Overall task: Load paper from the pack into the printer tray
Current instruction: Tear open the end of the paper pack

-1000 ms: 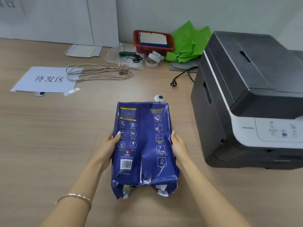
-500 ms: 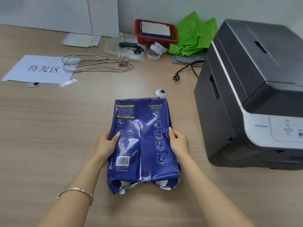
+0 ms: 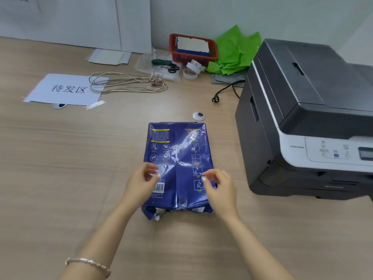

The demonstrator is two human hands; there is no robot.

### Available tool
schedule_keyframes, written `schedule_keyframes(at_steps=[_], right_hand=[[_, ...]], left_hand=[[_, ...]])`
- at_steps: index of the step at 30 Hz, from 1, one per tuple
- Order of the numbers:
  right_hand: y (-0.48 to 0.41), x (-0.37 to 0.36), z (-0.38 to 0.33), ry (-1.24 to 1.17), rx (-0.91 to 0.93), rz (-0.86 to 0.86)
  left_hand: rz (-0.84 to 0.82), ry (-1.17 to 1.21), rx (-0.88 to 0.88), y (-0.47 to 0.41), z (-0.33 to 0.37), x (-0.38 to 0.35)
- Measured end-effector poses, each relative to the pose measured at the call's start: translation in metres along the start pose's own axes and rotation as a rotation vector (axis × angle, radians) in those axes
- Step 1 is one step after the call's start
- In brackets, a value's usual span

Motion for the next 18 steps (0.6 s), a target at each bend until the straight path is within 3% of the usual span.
schedule_keyframes(at_steps=[2, 6, 14, 18], right_hand=[[0.014, -0.019, -0.008, 0.032, 0.02, -0.159], [0.033, -0.046, 0.014, 0.225, -0.205, -0.337], [0.041, -0.057, 0.026, 0.477, -0.249, -0.232], [0.038, -0.061, 0.029, 0.522, -0.299, -0.26]], left_hand=[[-0.136, -0.093, -0.051, 0.018, 0.002, -0.018], [-0.264, -0.239, -0.049, 0.036, -0.011, -0.044], [-0.221, -0.313, 0.059, 0.02, -0.024, -0.053], [-0.194, -0.415, 0.09, 0.017, -0.022, -0.054]])
Point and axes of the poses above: each hand's wrist, its own y-axis away from the middle knuckle, its own x-axis out of the back of the hand, z = x × y, the point moved 6 cm from there along -y, towards the middle knuckle, and after that the axes turned 8 degrees about -y, right-handed, at the moved point
